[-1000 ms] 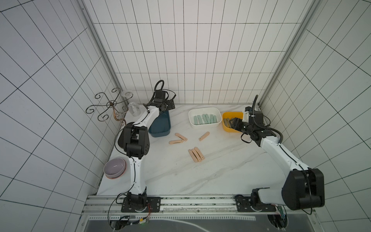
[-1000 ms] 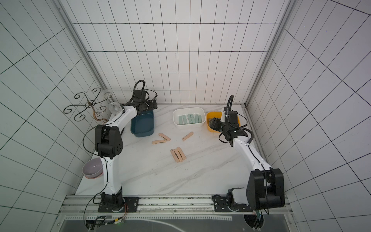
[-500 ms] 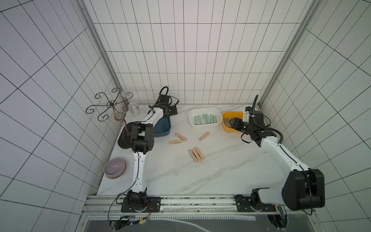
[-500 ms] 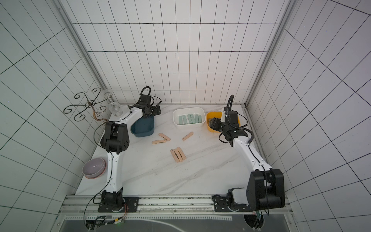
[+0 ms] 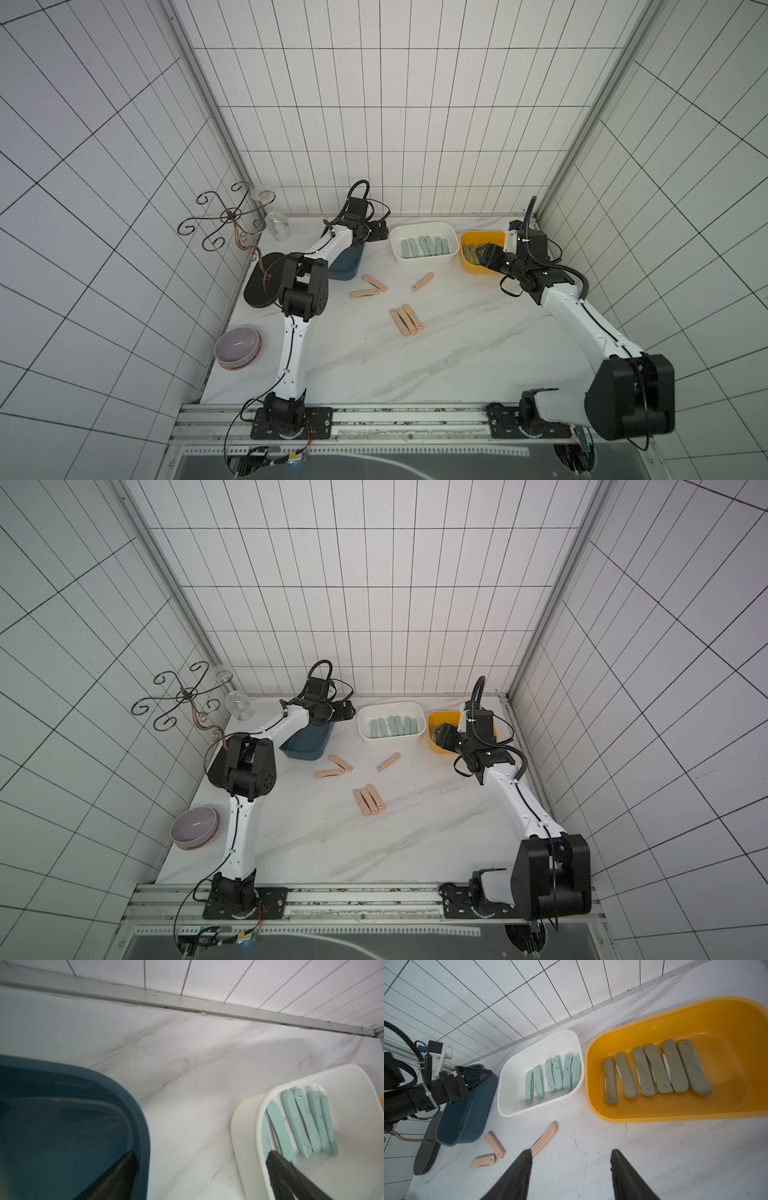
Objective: Place the fruit knives into the storage box by color
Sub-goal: Adjust the storage box at the center of the board.
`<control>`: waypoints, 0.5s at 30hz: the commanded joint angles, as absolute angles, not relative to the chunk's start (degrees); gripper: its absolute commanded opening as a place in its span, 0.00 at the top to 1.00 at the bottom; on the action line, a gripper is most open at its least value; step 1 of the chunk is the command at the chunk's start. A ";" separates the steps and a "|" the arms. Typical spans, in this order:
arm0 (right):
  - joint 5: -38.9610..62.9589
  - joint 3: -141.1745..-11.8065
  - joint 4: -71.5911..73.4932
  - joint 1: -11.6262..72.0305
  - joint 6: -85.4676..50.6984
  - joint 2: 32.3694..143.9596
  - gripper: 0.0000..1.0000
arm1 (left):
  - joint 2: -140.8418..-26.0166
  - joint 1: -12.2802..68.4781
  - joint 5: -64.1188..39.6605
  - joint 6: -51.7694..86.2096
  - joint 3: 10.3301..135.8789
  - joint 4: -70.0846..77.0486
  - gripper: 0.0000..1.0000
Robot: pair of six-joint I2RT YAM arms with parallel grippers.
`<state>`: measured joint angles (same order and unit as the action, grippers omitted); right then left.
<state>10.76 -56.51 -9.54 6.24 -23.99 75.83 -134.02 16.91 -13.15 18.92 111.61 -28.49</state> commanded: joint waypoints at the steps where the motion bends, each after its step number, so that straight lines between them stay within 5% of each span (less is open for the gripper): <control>1: 10.59 -54.30 -10.20 5.80 -23.86 74.37 0.38 | -129.13 17.41 -17.11 19.83 106.51 -23.92 0.03; 15: 11.07 -55.11 -9.43 7.02 -24.62 75.48 0.38 | -113.95 18.01 -25.53 25.92 82.78 -13.06 0.03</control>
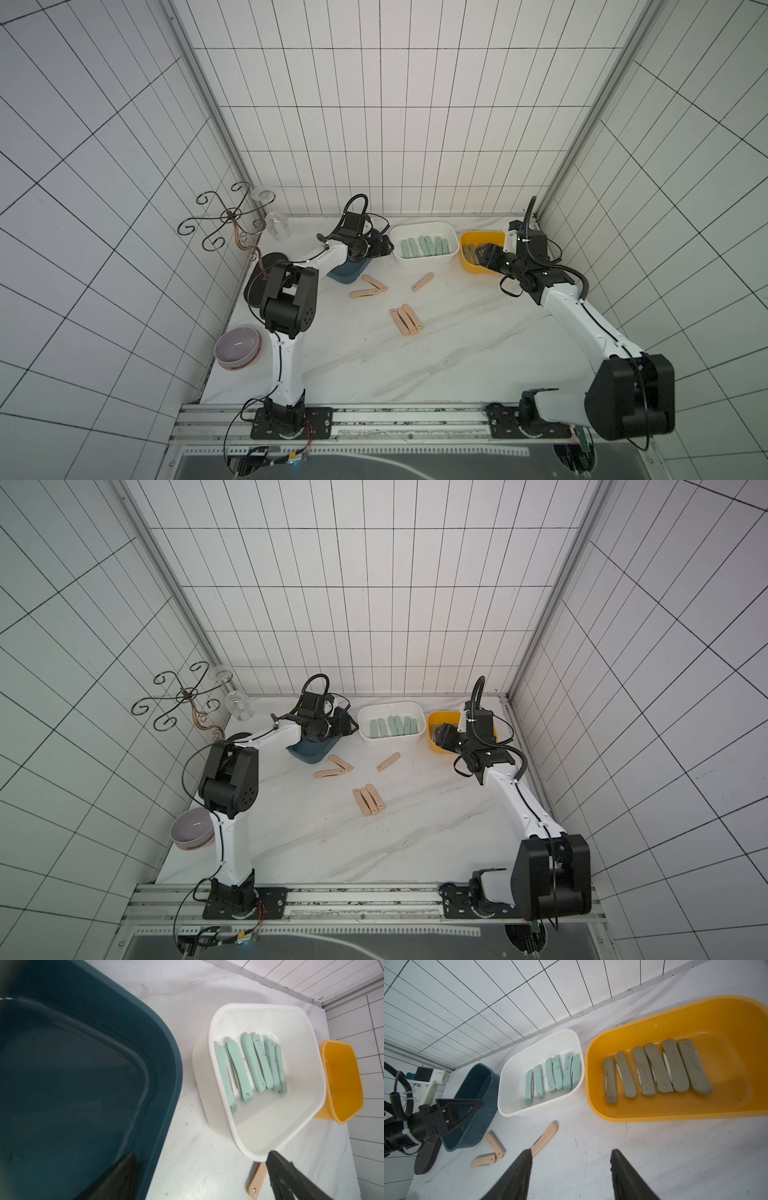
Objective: Place the fruit knives into the storage box by color
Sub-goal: Adjust the storage box at the center of the board.
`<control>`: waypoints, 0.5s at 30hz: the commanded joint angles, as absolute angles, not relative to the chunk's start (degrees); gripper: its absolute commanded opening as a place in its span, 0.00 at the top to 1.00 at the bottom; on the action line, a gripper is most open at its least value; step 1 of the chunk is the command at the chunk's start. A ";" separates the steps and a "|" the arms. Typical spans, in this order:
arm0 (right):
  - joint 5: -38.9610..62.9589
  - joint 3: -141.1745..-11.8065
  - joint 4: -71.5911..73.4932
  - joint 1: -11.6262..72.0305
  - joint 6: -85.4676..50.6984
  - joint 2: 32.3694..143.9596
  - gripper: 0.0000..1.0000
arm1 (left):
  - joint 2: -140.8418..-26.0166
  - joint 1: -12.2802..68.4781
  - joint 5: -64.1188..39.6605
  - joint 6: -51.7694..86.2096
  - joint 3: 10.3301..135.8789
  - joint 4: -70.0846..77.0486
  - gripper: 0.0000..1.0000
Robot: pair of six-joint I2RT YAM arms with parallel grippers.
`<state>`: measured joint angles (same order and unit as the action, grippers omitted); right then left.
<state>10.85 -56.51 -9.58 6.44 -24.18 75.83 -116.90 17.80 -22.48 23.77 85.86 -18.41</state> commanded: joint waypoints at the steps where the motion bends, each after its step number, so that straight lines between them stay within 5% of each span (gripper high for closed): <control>1: 11.01 -55.12 -9.25 7.19 -24.72 75.55 0.38 | -113.10 18.19 -26.01 26.18 81.39 -12.52 0.03; 15: 9.76 -56.24 -8.88 10.06 -25.57 76.90 0.38 | -103.30 18.89 -28.14 27.79 65.62 -9.07 0.03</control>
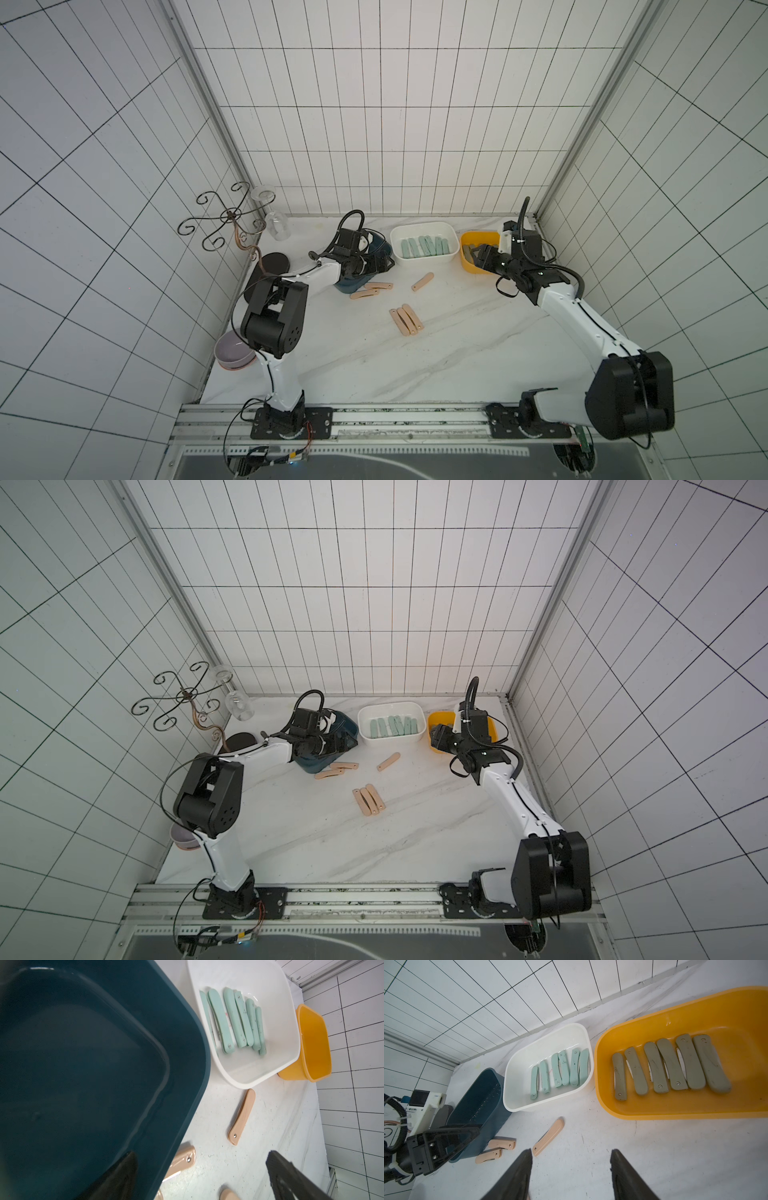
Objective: Place the fruit knives into the storage box by color
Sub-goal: Adjust the storage box at the center of the board.
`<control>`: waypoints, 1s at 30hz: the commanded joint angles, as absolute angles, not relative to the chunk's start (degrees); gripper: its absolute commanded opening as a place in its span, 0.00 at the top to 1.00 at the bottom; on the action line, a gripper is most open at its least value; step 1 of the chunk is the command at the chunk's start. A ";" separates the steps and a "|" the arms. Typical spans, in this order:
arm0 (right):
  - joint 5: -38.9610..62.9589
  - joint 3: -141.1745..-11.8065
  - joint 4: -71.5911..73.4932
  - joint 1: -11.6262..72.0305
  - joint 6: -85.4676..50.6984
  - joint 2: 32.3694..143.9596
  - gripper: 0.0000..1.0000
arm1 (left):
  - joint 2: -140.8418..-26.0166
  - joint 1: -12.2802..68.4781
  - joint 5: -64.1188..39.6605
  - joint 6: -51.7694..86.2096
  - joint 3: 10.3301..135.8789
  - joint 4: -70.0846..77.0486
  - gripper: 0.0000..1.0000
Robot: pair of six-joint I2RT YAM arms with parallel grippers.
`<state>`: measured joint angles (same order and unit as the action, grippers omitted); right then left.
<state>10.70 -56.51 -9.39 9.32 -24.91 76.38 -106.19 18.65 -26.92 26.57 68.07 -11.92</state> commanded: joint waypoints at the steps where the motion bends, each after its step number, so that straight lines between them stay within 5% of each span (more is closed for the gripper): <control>1: 9.68 -56.43 -8.88 10.32 -25.58 77.03 0.38 | -102.57 18.90 -28.52 28.34 64.25 -8.31 0.03; 19: 10.71 -59.41 -4.80 17.80 -26.63 82.71 0.39 | -84.02 18.06 -22.87 31.51 56.52 -12.61 0.03; 30: 13.35 -82.00 -5.32 31.47 -23.01 103.20 0.43 | -65.57 8.62 -11.31 37.10 42.34 -20.65 0.03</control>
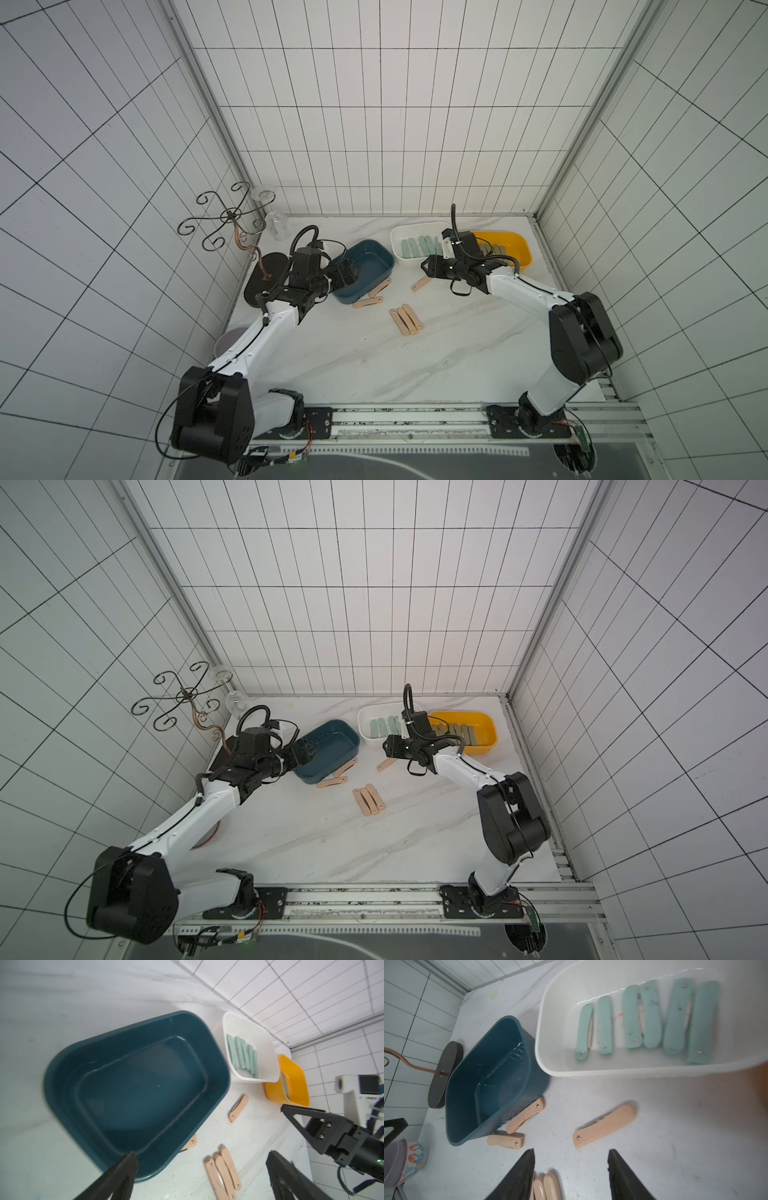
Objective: Place the fruit knives into the storage box by color
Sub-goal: Adjust the storage box at the center of the board.
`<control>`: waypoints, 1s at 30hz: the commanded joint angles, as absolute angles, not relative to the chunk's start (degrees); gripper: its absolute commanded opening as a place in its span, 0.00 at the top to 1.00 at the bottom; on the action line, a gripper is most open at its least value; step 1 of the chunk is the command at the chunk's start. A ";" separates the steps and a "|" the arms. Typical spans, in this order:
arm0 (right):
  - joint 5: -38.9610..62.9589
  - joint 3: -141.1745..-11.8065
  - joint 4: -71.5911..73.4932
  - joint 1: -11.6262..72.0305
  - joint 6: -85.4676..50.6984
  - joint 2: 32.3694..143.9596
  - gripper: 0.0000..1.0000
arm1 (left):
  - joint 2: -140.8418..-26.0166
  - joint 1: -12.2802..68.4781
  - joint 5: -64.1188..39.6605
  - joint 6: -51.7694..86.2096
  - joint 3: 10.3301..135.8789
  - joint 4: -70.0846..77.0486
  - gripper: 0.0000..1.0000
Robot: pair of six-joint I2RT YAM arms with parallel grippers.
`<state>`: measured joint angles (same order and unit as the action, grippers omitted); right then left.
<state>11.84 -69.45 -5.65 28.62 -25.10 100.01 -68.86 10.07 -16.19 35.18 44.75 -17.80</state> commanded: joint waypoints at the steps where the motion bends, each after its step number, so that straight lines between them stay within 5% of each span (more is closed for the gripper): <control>1: 13.29 -83.86 -5.74 32.44 -22.71 104.90 0.43 | -64.44 8.06 -10.42 37.18 41.31 -20.74 0.03; 7: 12.74 -96.25 -9.24 36.59 -21.04 115.66 0.44 | -62.80 4.78 -9.65 38.13 37.53 -17.80 0.03; 16: 9.49 -110.60 -17.34 38.77 -14.91 127.47 0.45 | -74.97 4.13 -18.34 38.61 42.26 -12.40 0.03; 30: 7.29 -110.68 -22.80 39.59 -12.24 128.52 0.46 | -82.24 4.13 -19.08 39.28 44.24 -6.65 0.03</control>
